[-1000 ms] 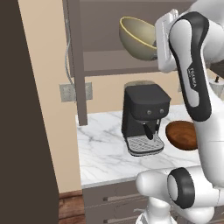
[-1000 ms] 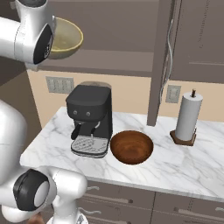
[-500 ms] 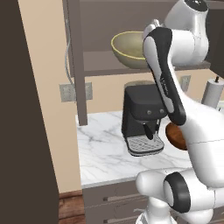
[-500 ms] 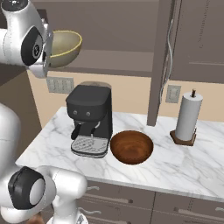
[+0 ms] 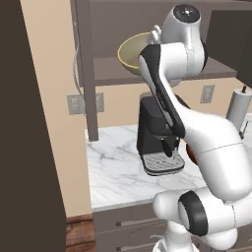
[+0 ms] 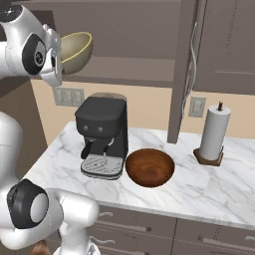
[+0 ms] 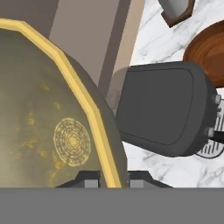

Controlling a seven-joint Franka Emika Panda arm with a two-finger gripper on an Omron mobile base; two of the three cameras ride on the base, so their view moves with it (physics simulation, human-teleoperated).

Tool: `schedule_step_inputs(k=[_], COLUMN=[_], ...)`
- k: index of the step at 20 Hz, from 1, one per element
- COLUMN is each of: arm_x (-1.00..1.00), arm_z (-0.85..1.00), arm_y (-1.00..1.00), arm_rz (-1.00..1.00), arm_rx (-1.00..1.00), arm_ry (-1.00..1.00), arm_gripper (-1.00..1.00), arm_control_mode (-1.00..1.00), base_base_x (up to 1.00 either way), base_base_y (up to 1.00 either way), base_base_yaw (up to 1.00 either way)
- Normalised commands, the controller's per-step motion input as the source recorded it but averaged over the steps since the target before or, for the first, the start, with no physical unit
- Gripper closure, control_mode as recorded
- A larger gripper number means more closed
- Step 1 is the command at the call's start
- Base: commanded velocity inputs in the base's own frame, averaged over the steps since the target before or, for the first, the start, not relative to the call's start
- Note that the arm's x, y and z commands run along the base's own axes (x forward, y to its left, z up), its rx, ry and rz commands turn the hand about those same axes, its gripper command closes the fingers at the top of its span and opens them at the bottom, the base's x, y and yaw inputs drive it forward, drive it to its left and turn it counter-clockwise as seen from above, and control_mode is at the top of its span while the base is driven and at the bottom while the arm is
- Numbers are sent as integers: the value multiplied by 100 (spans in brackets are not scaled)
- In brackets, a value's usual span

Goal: Open the cabinet. Pick the bowls from the counter and place them in the cabinet. Then close the cabinet.

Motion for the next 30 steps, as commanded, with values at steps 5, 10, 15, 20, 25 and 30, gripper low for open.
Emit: schedule_step_inputs(k=[5,10,15,20,25,30], arm_x=[51,53,32,17,28,47], arm_z=[24,1,-36,-68,-59,-1], arm_y=[4,3,2,9,11,9], arm_rz=[1,9,5,4,1,0], arm_rx=[12,13,5,0,0,1], arm_ry=[7,16,2,0,-7,-1], arm_gripper=[100,100,100,100,100,100], arm_control_mode=[-100,-100,-100,-100,-100,-100], base_base_x=[0,0,0,0,0,0], base_base_y=[0,0,0,0,0,0], base_base_yaw=[0,0,0,0,0,0])
